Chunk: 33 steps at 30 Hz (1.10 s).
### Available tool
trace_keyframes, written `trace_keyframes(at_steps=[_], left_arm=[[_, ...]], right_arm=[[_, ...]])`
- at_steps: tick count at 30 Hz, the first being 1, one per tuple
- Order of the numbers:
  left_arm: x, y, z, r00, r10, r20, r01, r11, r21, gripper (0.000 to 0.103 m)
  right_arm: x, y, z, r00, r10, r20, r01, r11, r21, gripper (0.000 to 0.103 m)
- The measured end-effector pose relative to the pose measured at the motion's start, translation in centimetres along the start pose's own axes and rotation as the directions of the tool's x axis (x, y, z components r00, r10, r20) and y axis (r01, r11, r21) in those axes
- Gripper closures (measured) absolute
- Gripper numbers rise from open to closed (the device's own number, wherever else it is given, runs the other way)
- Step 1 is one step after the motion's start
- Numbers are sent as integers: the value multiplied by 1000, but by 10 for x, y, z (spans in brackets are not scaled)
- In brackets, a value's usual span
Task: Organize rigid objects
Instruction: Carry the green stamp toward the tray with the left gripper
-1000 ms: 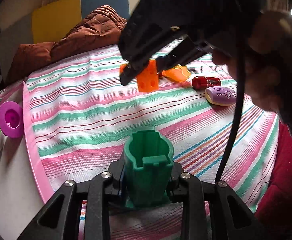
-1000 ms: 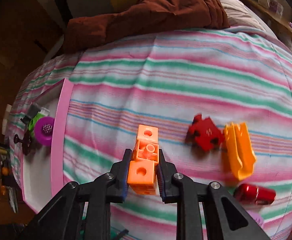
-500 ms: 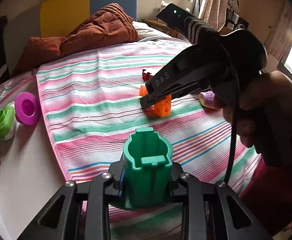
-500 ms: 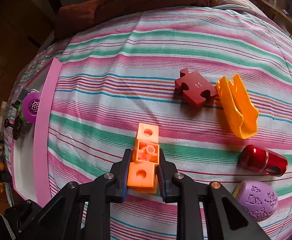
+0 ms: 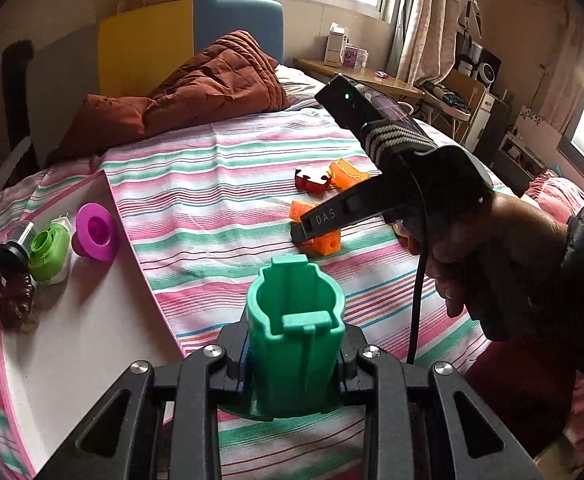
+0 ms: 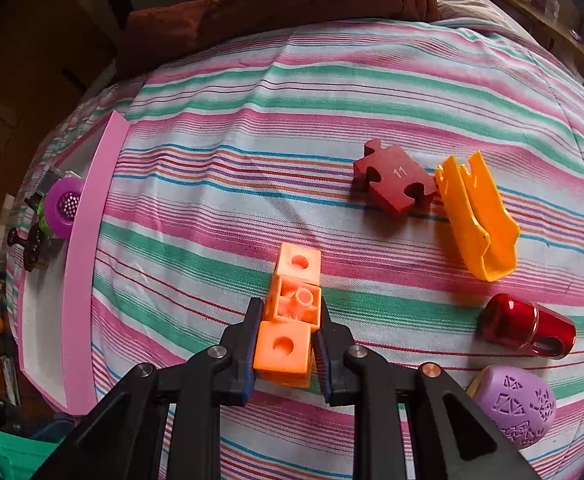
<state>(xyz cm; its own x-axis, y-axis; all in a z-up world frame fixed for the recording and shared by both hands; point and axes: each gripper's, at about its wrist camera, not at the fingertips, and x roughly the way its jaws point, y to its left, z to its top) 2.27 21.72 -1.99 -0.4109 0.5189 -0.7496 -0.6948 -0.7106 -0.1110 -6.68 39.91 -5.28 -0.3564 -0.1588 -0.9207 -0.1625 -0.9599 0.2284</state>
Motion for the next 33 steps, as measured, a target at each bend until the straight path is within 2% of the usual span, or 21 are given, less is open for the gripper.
trace_keyframes(at_steps=[3, 8, 13, 21, 28, 33], left_arm=[[-5, 2, 0, 1000, 3, 8, -3, 1000, -10, 73], [-12, 8, -3, 1000, 5, 17, -4, 1000, -30, 73], [-14, 15, -5, 1000, 3, 16, -3, 999, -53, 73], [-16, 23, -9, 1000, -10, 16, 12, 997, -74, 73], [-21, 38, -12, 1000, -18, 22, 20, 992, -122, 73], [-31, 64, -12, 999, -9, 41, 17, 979, -205, 73]], right_arm=[[0, 7, -3, 999, -40, 16, 40, 998, -51, 80], [-1, 8, -3, 998, -57, 23, 59, 996, -74, 80], [-1, 18, -8, 992, -117, 53, 124, 979, -160, 80], [3, 26, -6, 985, -153, 78, 166, 963, -213, 80], [4, 30, -8, 980, -178, 95, 196, 950, -245, 80], [6, 33, -8, 976, -191, 104, 212, 942, -258, 80]])
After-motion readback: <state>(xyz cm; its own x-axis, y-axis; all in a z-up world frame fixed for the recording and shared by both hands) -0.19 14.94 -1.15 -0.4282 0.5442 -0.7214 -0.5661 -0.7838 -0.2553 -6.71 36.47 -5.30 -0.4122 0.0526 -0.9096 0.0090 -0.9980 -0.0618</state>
